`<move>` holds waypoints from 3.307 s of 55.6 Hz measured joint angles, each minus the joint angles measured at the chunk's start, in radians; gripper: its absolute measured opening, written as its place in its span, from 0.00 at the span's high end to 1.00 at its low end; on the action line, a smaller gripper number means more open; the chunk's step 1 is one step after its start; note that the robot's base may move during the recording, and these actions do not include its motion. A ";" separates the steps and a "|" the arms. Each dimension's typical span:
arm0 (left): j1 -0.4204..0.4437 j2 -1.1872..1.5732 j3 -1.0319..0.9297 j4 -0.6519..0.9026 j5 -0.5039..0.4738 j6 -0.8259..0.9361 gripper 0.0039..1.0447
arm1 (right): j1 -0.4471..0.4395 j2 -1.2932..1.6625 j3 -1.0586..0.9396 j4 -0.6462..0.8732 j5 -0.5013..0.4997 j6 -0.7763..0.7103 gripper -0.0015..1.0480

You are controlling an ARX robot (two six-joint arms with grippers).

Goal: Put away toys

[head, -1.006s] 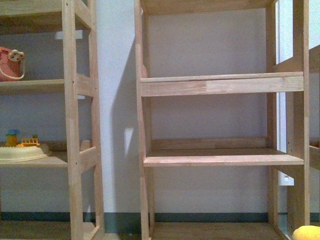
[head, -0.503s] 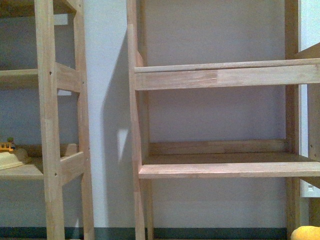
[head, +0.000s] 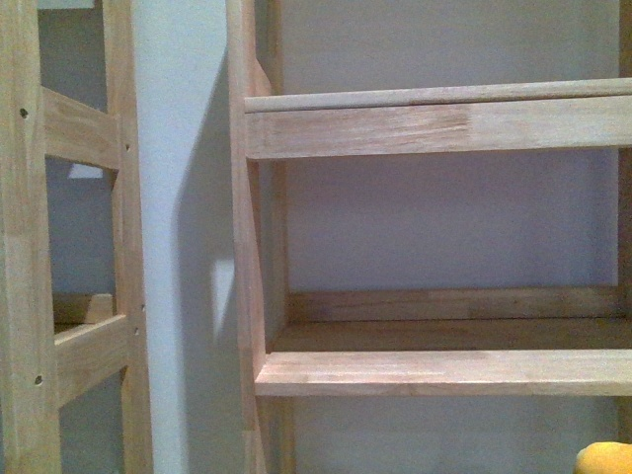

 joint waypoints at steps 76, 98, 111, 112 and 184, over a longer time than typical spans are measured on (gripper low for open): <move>0.000 0.000 0.000 0.000 0.000 0.000 0.06 | 0.078 0.121 0.110 0.082 0.159 0.027 0.94; 0.000 0.000 0.000 0.000 0.000 0.000 0.06 | 0.082 0.232 0.285 0.101 0.187 0.007 0.94; 0.000 0.000 0.000 0.000 0.000 0.000 0.06 | 0.015 0.287 0.381 0.066 0.148 0.008 0.94; 0.000 0.000 0.000 0.000 0.000 0.000 0.06 | 0.012 0.290 0.387 0.064 0.146 0.008 0.94; 0.000 0.000 0.000 0.000 0.000 0.000 0.06 | 0.353 1.017 1.328 -0.014 0.322 -0.042 0.94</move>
